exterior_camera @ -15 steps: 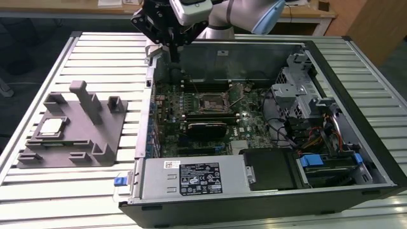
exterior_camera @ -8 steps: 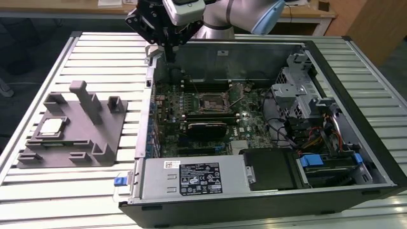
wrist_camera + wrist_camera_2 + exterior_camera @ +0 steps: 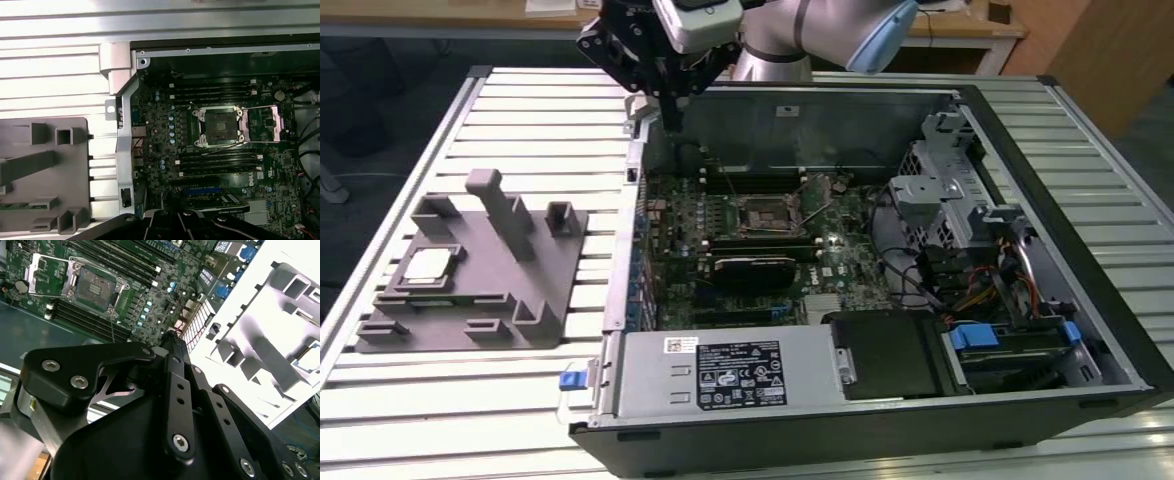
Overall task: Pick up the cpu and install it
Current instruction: 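Reach for the cpu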
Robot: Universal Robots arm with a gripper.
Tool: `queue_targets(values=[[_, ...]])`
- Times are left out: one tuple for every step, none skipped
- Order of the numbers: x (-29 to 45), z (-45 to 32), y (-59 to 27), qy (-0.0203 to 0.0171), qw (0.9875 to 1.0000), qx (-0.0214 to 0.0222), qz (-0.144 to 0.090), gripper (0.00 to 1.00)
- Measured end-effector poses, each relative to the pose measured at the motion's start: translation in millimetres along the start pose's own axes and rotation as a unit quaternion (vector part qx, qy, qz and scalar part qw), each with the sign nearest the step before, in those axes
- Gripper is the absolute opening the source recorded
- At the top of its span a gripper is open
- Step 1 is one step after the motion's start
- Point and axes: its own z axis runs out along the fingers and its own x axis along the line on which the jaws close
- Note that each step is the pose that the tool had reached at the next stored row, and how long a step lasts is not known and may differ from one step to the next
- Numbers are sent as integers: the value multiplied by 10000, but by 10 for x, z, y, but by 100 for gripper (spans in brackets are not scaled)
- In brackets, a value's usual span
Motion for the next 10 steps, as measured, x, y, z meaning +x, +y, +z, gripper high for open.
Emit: queue_targets(values=[[8, 0, 0, 0, 10000, 0, 0, 11], [15, 0, -1, 0, 10000, 0, 0, 11], [23, 0, -2, 0, 10000, 0, 0, 11], [32, -1, -3, 0, 10000, 0, 0, 11], [43, -1, -4, 0, 10000, 0, 0, 11], [53, -1, -4, 0, 10000, 0, 0, 11], [66, -1, -5, 0, 10000, 0, 0, 11], [84, -2, -7, 0, 10000, 0, 0, 11], [101, -3, -8, 0, 10000, 0, 0, 11], [115, -3, -9, 0, 10000, 0, 0, 11]])
